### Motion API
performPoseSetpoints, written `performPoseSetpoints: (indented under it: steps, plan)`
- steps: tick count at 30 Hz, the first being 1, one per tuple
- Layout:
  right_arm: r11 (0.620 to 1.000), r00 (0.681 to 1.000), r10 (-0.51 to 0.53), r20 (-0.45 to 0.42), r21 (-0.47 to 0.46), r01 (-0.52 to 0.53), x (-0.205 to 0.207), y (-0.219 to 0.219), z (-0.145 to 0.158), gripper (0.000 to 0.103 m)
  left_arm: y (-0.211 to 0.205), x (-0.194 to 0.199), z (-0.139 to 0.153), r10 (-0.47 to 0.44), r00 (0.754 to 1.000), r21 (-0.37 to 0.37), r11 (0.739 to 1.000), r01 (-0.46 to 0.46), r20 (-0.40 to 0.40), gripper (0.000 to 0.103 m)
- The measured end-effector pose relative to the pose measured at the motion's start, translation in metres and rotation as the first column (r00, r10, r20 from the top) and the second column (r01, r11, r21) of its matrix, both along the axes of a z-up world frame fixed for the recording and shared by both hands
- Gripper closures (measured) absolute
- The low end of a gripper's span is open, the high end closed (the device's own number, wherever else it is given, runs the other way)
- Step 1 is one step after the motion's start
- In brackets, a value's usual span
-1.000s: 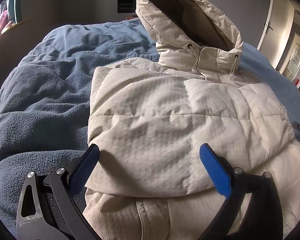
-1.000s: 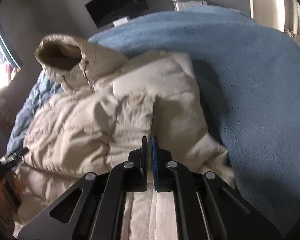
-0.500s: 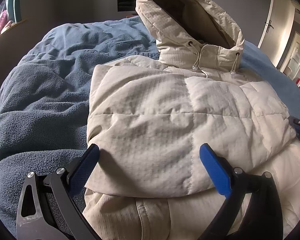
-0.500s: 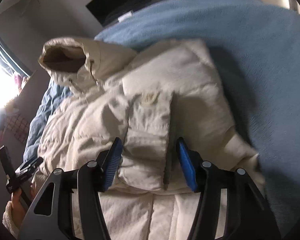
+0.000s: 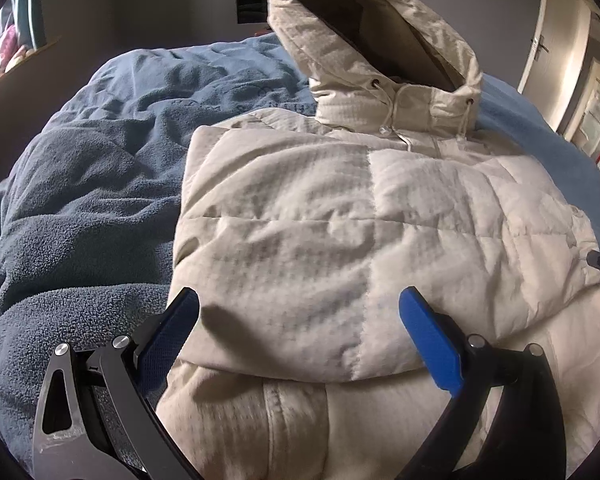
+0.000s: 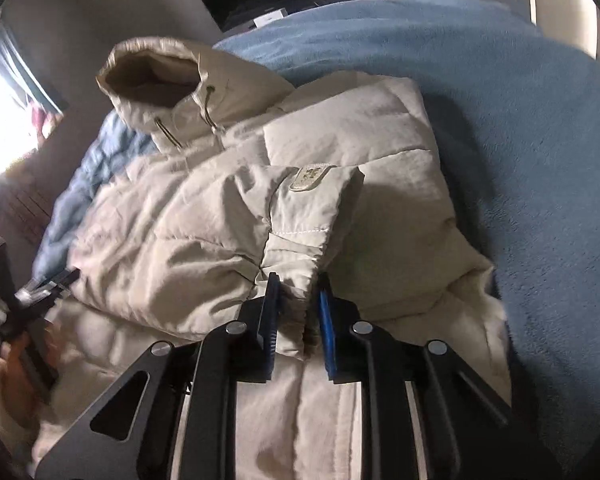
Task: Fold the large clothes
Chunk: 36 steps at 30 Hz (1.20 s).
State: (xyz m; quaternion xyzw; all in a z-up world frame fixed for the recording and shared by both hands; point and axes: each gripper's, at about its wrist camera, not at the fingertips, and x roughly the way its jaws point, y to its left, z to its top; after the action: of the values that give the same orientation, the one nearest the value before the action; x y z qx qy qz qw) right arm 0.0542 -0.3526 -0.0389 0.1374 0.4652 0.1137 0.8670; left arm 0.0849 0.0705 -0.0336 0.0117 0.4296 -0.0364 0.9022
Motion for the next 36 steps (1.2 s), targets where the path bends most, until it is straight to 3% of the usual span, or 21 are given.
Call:
performPoseSetpoints:
  steps: [3, 7, 9, 10, 12, 15, 20, 27, 29, 33, 36]
  plan:
    - [0.998, 1.0, -0.002, -0.021, -0.062, 0.001, 0.003, 0.003, -0.012, 0.087, -0.01, -0.001, -0.003, -0.026, 1.0, 0.037, 0.999, 0.027, -0.011, 0.007]
    - [0.999, 0.999, -0.008, -0.04, -0.048, 0.006, 0.006, -0.001, -0.02, 0.085, -0.021, -0.004, -0.004, -0.052, 0.999, 0.083, 0.995, 0.053, -0.009, 0.007]
    - [0.999, 0.999, -0.017, -0.031, -0.044, 0.016, 0.005, -0.003, -0.017, 0.079, -0.024, -0.006, -0.002, -0.06, 0.998, 0.099, 0.993, 0.06, 0.003, 0.007]
    - [0.999, 0.999, -0.024, -0.025, -0.048, 0.023, 0.004, -0.004, -0.014, 0.073, -0.025, -0.007, 0.0, -0.064, 0.998, 0.109, 0.992, 0.063, 0.014, 0.007]
    - [0.997, 0.999, -0.04, -0.004, -0.063, 0.04, 0.003, -0.006, -0.009, 0.049, -0.029, -0.008, 0.003, -0.069, 0.997, 0.124, 0.99, 0.065, 0.027, 0.007]
    - [0.995, 0.998, -0.045, 0.052, -0.086, 0.05, 0.001, -0.003, 0.002, 0.038, -0.033, -0.009, 0.014, -0.062, 0.996, 0.139, 0.989, 0.054, 0.057, 0.007]
    - [0.987, 0.984, -0.082, 0.158, -0.125, 0.102, 0.0, 0.002, 0.024, 0.009, -0.037, 0.007, 0.04, -0.061, 0.997, 0.044, 0.997, 0.059, 0.045, 0.007]
    - [0.943, 0.953, -0.152, 0.261, -0.251, 0.219, 0.02, 0.02, 0.056, 0.007, -0.045, 0.044, 0.052, -0.028, 1.0, -0.045, 0.999, 0.027, -0.004, 0.007]
    - [0.958, 0.954, -0.104, 0.279, -0.229, 0.172, 0.029, 0.029, 0.063, 0.008, -0.049, 0.052, 0.054, -0.033, 0.999, -0.044, 0.998, 0.034, 0.008, 0.007]
    - [0.959, 0.967, 0.012, 0.255, -0.277, 0.061, 0.061, 0.064, 0.076, 0.008, -0.052, 0.074, 0.053, -0.034, 0.999, -0.009, 0.999, 0.034, 0.043, 0.007]
    - [0.969, 0.964, 0.09, 0.251, -0.246, -0.026, 0.09, 0.088, 0.083, 0.008, -0.048, 0.094, 0.048, -0.017, 0.999, -0.004, 1.0, 0.017, 0.039, 0.007]
